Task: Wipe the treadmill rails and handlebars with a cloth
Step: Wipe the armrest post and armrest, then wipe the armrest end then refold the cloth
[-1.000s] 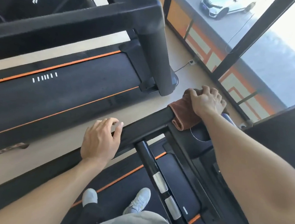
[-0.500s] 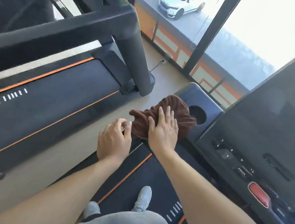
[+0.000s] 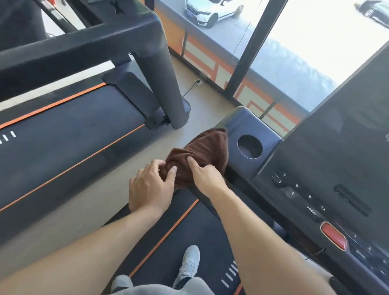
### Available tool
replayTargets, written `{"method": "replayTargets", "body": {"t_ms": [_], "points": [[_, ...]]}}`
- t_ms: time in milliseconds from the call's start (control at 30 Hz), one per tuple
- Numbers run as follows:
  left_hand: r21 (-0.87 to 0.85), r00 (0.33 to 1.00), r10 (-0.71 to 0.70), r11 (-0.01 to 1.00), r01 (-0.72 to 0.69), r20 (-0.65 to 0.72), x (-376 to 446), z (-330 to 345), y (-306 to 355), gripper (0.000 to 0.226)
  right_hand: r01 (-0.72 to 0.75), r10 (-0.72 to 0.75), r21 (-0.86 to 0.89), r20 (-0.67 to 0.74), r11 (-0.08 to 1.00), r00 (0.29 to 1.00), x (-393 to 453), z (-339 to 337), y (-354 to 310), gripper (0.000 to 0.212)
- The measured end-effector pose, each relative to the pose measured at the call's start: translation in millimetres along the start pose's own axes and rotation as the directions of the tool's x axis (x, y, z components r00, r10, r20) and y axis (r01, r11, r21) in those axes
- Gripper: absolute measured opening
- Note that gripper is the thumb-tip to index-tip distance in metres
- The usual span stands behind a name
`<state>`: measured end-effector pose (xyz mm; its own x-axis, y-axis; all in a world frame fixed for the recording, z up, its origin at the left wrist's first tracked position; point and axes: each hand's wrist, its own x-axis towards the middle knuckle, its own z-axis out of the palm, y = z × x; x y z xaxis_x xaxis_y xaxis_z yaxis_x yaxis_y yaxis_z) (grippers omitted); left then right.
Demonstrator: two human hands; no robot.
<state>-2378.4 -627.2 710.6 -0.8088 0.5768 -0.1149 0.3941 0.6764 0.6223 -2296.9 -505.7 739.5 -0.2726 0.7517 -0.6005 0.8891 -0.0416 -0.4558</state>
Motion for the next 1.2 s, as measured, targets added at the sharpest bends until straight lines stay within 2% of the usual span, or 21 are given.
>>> {"method": "replayTargets", "body": {"t_ms": [67,200,300,400,500,533,600,700,767,800,833,867,933,1000,1033,1100,1200], "points": [[0.024,1.000,0.001,1.000,-0.001,0.000,0,0,1,0.041,-0.026,0.018,0.124,0.069,0.992,0.997,6,-5,4,0.088],[0.061,1.000,-0.011,0.998,0.012,-0.009,0,-1,4,0.048,-0.096,0.035,0.306,0.199,0.947,0.979,15,-5,11,0.096],[0.081,1.000,-0.013,0.997,0.012,0.003,-1,0,6,0.052,-0.112,0.053,0.329,0.183,0.938,0.982,17,-7,15,0.089],[0.072,1.000,-0.001,0.997,0.001,0.001,-2,0,6,0.053,-0.007,0.007,0.218,-0.001,0.976,1.000,10,-9,19,0.070],[0.068,1.000,0.003,0.998,-0.003,0.000,-2,-1,7,0.051,0.080,-0.106,-0.124,-0.225,0.989,0.969,-2,-24,20,0.040],[0.072,1.000,0.004,0.997,-0.004,0.001,-3,-1,7,0.050,0.101,-0.143,-0.173,-0.252,0.980,0.957,-5,-33,19,0.033],[0.072,1.000,0.013,0.997,-0.012,-0.002,-5,-1,7,0.049,0.170,-0.215,-0.165,-0.308,0.972,0.927,-15,-58,14,0.026],[0.072,1.000,-0.001,0.997,0.002,-0.005,-6,-1,8,0.047,0.242,-0.285,-0.151,-0.501,0.958,0.817,-30,-104,-1,0.024],[0.083,1.000,0.005,0.997,-0.004,-0.011,-7,-1,8,0.047,0.233,-0.345,-0.260,-0.590,0.937,0.730,-35,-132,-7,0.022],[0.083,1.000,0.004,0.997,-0.003,-0.013,-7,-1,9,0.047,0.212,-0.380,-0.337,-0.586,0.918,0.715,-33,-143,-7,0.021],[0.081,1.000,-0.001,0.997,0.002,-0.014,-7,-1,9,0.048,0.185,-0.405,-0.413,-0.545,0.892,0.734,-29,-151,-5,0.022],[0.081,1.000,-0.004,0.997,0.006,-0.016,-7,-1,9,0.048,0.155,-0.404,-0.482,-0.470,0.862,0.785,-20,-155,-1,0.028],[0.085,1.000,0.000,0.996,0.002,-0.017,-6,-1,9,0.048,0.104,-0.310,-0.572,-0.275,0.814,0.910,1,-154,10,0.047],[0.089,1.000,0.008,0.996,-0.006,-0.025,-5,1,6,0.049,0.093,-0.192,-0.591,-0.107,0.801,0.976,23,-146,24,0.064],[0.093,1.000,0.005,0.996,-0.003,-0.026,-4,2,5,0.049,0.106,-0.181,-0.596,-0.067,0.796,0.981,31,-141,29,0.067],[0.104,0.999,-0.002,0.995,0.005,-0.033,-3,4,4,0.049,0.137,-0.237,-0.589,-0.094,0.796,0.967,42,-134,35,0.064],[0.113,0.999,-0.006,0.994,0.011,-0.047,-4,4,6,0.049,0.213,-0.364,-0.591,-0.147,0.778,0.920,50,-132,40,0.043]]}}
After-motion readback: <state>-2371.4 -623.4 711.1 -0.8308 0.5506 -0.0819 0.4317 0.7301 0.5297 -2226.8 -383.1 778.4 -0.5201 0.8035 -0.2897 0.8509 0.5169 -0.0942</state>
